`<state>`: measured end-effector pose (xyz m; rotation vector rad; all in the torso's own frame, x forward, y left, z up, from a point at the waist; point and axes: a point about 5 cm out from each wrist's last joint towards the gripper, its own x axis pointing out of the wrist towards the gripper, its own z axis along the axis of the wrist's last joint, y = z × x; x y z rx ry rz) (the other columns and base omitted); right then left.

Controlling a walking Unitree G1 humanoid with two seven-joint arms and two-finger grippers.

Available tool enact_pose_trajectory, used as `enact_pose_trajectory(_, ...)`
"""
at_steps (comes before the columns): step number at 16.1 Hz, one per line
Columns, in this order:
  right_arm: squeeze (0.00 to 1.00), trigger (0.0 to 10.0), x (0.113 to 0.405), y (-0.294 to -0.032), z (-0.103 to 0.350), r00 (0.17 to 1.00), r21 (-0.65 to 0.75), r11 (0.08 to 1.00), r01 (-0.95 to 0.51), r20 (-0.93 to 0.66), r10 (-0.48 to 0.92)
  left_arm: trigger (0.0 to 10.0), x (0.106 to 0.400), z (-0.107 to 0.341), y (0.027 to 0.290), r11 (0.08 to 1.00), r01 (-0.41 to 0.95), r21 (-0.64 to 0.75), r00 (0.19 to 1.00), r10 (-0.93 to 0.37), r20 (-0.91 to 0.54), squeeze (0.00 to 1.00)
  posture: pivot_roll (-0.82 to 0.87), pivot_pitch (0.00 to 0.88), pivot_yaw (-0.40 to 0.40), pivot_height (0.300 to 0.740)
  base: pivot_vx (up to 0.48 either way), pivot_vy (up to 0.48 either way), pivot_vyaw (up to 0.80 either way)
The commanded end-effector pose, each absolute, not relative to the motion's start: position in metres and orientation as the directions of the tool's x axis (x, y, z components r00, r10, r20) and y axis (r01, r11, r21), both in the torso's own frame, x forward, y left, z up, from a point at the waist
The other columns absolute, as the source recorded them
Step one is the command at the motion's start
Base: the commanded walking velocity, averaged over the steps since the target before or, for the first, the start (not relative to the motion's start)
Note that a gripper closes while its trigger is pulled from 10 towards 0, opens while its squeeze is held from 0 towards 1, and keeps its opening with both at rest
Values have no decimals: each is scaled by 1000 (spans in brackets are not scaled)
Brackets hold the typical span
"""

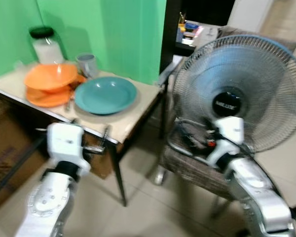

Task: Setting the table

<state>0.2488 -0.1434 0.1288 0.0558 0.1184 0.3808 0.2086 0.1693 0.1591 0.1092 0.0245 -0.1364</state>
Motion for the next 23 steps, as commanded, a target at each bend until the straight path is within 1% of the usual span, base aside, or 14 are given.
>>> enact_pose_trajectory(1, 0, 10000, 252, -132, 135, 913, 74, 915, -396, -70, 401, 10000, 209, 161, 176, 985, 115, 125, 993, -113, -27, 0, 153, 0, -9, 740, 330, 0, 525)
enact_pose_trajectory(3, 0, 10000, 252, -127, 135, 910, 58, 912, -406, -71, 409, 10000, 209, 162, 176, 984, 124, 130, 992, -122, -25, 0, 158, 0, -10, 740, 330, 0, 800)
enact_pose_trajectory(5, 0, 10000, 254, -127, 136, 916, 82, 916, -392, -58, 397, 10000, 210, 162, 176, 981, 134, 140, 991, -131, -31, 0, 156, 0, -5, 740, 334, 0, 800)
enact_pose_trajectory(7, 0, 10000, 256, -131, 136, 923, 106, 921, -376, -51, 382, 10000, 210, 161, 175, 976, 157, 148, 987, -153, -38, 0, 154, 0, 1, 740, 336, 0, 0)
enact_pose_trajectory(10, 0, 10000, 258, -132, 136, 929, 101, 927, -361, -47, 366, 10000, 212, 162, 176, 973, 169, 154, 985, -165, -39, 0, 152, 0, 4, 740, 339, 0, 0)
enact_pose_trajectory(14, 0, 10000, 260, -133, 137, 946, 109, 941, -320, -22, 324, 10000, 222, 161, 174, 957, 236, 169, 972, -230, -51, 0, 151, 0, 15, 740, 343, 0, 0)
enact_pose_trajectory(17, 0, 10000, 261, -137, 135, 955, 112, 951, -288, -43, 294, 10000, 225, 161, 172, 948, 273, 165, 962, -267, -58, 0, 142, 0, 26, 740, 345, 0, 0)
enact_pose_trajectory(20, 0, 10000, 260, -140, 135, 955, 120, 952, -283, -51, 291, 10000, 227, 161, 169, 940, 301, 162, 953, -296, -59, 0, 137, 0, 27, 740, 345, 0, -800)
enact_pose_trajectory(23, 0, 10000, 261, -137, 136, 946, 125, 941, -315, -46, 322, 10000, 227, 159, 168, 930, 327, 165, 945, -318, -79, 0, 136, 0, 23, 740, 345, 0, -152)
